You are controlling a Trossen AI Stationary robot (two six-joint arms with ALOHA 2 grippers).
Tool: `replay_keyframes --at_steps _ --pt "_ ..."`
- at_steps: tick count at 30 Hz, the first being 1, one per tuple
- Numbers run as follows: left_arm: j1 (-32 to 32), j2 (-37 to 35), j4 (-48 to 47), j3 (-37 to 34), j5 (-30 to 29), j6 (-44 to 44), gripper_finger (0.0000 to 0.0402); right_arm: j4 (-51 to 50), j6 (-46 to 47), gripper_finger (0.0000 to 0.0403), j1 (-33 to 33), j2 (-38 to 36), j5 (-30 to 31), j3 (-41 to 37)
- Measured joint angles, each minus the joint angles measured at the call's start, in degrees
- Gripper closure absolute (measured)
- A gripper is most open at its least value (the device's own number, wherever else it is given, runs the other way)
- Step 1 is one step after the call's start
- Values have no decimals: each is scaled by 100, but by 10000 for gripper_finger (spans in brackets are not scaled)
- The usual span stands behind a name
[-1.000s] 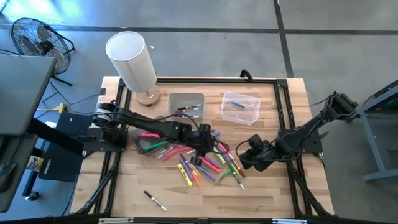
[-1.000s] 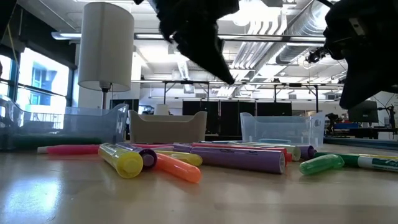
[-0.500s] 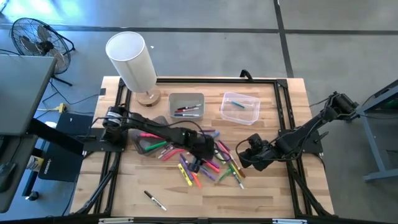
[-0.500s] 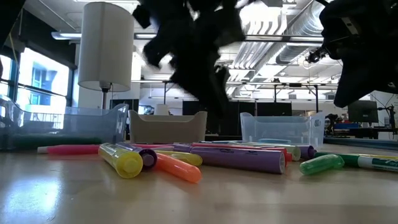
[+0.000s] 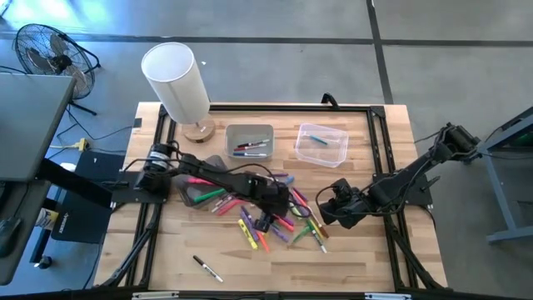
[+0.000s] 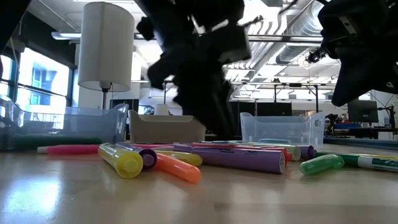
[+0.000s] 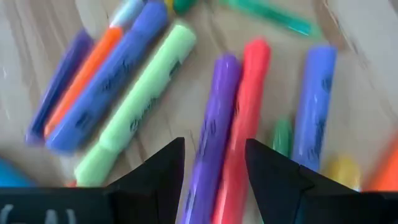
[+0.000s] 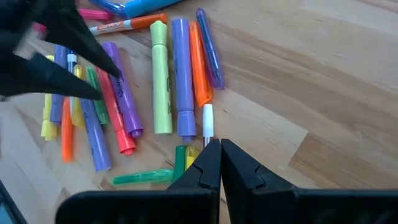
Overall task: Pick & Place Markers
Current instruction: Put the orange highlighter pen into the black bin
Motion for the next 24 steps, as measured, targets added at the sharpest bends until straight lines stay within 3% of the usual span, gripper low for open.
replay_keyframes --at_steps 24 --pt "154 18 82 -30 -247 26 236 -25 -22 403 -74 0 -18 0"
